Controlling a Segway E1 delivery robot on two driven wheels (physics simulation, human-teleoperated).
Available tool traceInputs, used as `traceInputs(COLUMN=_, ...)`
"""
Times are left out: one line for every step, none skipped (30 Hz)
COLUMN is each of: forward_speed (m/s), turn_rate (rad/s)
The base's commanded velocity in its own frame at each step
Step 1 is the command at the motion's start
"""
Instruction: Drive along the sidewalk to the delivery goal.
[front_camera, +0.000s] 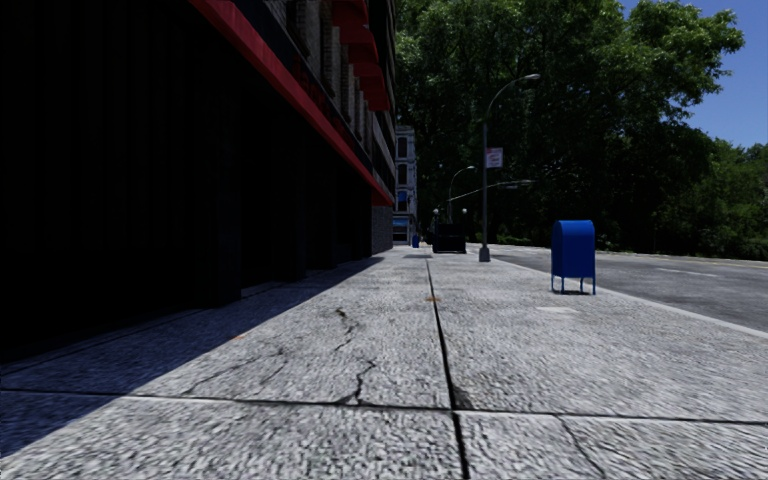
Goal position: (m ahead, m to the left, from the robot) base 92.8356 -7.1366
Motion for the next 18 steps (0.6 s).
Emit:
traceInputs(forward_speed=2.00, turn_rate=0.00)
traceInputs(forward_speed=2.00, turn_rate=0.00)
traceInputs(forward_speed=2.00, turn_rate=0.00)
traceInputs(forward_speed=2.00, turn_rate=0.00)
traceInputs(forward_speed=2.00, turn_rate=0.00)
traceInputs(forward_speed=2.00, turn_rate=0.00)
traceInputs(forward_speed=2.00, turn_rate=0.00)
traceInputs(forward_speed=2.00, turn_rate=0.00)
traceInputs(forward_speed=2.00, turn_rate=0.00)
traceInputs(forward_speed=2.00, turn_rate=0.00)
traceInputs(forward_speed=2.00, turn_rate=0.00)
traceInputs(forward_speed=2.00, turn_rate=0.00)
traceInputs(forward_speed=2.00, turn_rate=0.00)
traceInputs(forward_speed=2.00, turn_rate=0.00)
traceInputs(forward_speed=2.00, turn_rate=0.00)
traceInputs(forward_speed=2.00, turn_rate=0.00)
traceInputs(forward_speed=2.00, turn_rate=0.00)
traceInputs(forward_speed=2.00, turn_rate=0.00)
